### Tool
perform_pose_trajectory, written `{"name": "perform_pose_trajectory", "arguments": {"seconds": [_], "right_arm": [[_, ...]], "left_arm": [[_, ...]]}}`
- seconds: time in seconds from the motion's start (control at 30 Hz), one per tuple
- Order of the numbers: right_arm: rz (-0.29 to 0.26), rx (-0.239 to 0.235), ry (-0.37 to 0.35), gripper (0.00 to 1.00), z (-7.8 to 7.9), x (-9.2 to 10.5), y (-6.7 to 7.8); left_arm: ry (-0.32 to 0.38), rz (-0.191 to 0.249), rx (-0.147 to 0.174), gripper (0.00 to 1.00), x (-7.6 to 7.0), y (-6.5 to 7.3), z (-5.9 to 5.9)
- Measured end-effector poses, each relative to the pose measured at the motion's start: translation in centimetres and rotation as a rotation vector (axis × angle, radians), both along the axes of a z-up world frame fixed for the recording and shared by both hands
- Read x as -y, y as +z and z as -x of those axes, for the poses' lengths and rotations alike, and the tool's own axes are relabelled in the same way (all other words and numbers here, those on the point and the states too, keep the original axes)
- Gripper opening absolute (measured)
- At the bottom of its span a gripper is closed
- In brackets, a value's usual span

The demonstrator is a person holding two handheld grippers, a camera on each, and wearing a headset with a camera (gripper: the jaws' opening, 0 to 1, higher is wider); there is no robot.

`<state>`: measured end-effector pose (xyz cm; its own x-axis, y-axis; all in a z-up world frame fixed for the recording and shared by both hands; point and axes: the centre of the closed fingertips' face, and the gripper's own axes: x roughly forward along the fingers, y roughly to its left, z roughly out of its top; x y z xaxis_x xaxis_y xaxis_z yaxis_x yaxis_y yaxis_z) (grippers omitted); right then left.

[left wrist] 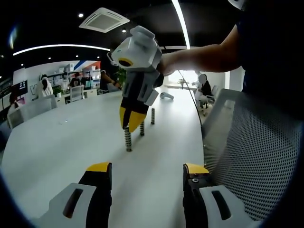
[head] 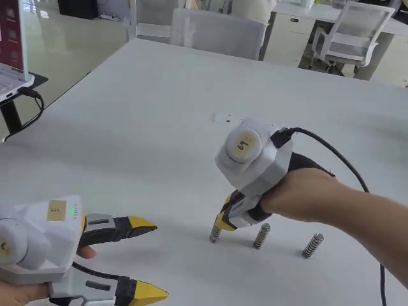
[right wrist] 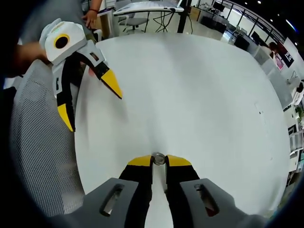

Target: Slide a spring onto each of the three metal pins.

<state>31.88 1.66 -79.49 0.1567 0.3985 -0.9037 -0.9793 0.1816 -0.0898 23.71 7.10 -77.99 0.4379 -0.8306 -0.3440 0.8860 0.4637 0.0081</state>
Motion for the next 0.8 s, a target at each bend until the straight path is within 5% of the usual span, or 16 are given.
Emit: {"name": "perform_pose_trajectory", "arguments": {"seconds": [0.8], "right_arm": [[0.000,0.004,-0.014,0.15,0.0,0.0,-1.1]], "left_arm": [[-0.002,-0.001,0.000,0.56,0.1,0.1,0.1]]}}
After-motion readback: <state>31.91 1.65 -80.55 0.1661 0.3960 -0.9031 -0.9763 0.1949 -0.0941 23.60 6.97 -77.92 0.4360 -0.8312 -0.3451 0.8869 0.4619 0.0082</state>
